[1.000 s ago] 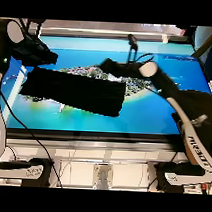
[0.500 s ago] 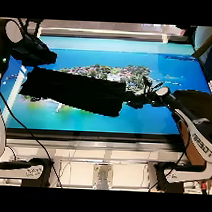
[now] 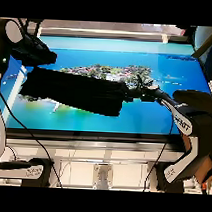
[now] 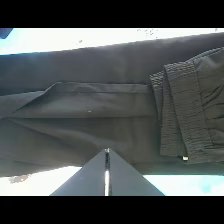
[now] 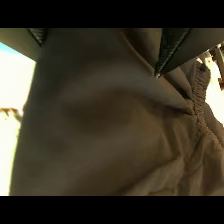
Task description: Fold the clothes and pants, and hang the long-sleeved shirts on hangers.
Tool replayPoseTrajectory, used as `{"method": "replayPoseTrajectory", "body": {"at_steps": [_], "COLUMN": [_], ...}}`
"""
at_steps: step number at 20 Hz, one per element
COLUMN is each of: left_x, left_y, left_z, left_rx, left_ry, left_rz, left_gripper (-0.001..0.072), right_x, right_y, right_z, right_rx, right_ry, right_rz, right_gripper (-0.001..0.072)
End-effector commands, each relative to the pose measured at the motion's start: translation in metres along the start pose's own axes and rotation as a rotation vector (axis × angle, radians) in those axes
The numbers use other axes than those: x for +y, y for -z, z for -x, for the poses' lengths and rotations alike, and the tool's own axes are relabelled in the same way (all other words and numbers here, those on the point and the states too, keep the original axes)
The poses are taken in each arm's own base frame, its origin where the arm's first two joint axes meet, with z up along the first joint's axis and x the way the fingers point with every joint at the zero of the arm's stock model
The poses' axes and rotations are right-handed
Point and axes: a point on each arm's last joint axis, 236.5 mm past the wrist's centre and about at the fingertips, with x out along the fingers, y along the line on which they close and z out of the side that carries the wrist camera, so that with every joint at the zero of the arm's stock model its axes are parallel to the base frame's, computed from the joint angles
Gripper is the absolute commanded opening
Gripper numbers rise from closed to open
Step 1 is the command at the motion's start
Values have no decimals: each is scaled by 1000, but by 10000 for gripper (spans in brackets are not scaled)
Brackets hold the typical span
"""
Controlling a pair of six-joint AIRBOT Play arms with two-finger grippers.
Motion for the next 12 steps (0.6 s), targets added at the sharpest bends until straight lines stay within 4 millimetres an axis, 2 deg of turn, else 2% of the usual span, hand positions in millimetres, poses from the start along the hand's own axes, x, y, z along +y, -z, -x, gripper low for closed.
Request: {"method": "replayPoseTrajectory", "body": {"at_steps": [1, 2, 4, 6, 8, 10, 12], "left_x": [0, 0, 0, 0, 0, -5, -25], "left_y": [1, 1, 1, 1, 1, 4, 5], "left_z": [0, 0, 0, 0, 0, -1, 0], "left_rx": [2, 2, 2, 2, 3, 16, 21], "left_ry": [0, 0, 0, 0, 0, 20, 103], "left_rz": [1, 1, 1, 1, 1, 4, 12], "left_gripper": [15, 14, 14, 13, 10, 8, 8], "right_x": [19, 19, 24, 35, 40, 38, 36], "right_y": [10, 17, 38, 52, 55, 50, 50], "right_z": [-6, -5, 0, 15, 39, 77, 130], "right_rx": [82, 118, 215, 291, 315, 301, 296], "right_ry": [-28, -13, -24, -59, -28, 62, 163], "right_rz": [12, 16, 46, 58, 89, 111, 136], "right_gripper": [585, 515, 28, 22, 21, 22, 22]}}
